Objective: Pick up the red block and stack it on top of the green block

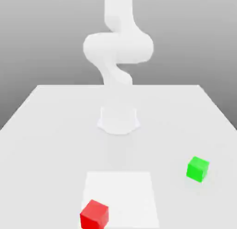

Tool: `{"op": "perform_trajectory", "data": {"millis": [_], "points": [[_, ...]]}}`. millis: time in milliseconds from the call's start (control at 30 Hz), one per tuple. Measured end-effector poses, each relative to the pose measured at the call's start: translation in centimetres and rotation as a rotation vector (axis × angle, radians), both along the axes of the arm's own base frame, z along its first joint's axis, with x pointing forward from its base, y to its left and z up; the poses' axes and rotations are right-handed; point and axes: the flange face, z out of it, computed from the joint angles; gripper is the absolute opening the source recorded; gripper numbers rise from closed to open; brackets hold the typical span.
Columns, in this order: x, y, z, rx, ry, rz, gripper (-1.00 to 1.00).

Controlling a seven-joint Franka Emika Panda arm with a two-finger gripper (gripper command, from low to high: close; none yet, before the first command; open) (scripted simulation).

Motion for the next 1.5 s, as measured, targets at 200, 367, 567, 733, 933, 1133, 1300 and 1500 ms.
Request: {"op": "perform_trajectory", "data": {"millis": [200, 367, 567, 733, 933, 1133, 1300, 1500], "points": [[6.8, -1.2, -9.7, 0.045, 0.171, -0.087, 0.00], [10.5, -2.4, -18.5, 0.079, 0.308, -0.163, 0.00], [12.6, -3.8, -29.7, 0.117, 0.471, -0.258, 0.00], [12.4, -4.9, -39.2, 0.145, 0.607, -0.340, 0.00], [11.1, -5.4, -49.2, 0.164, 0.713, -0.403, 0.00], [11.0, -5.4, -52.8, 0.165, 0.715, -0.404, -1.00], [11.1, -5.4, -51.8, 0.165, 0.715, -0.405, -1.00], [10.4, -2.0, -46.3, 0.119, 0.723, -0.264, -1.00]]}}
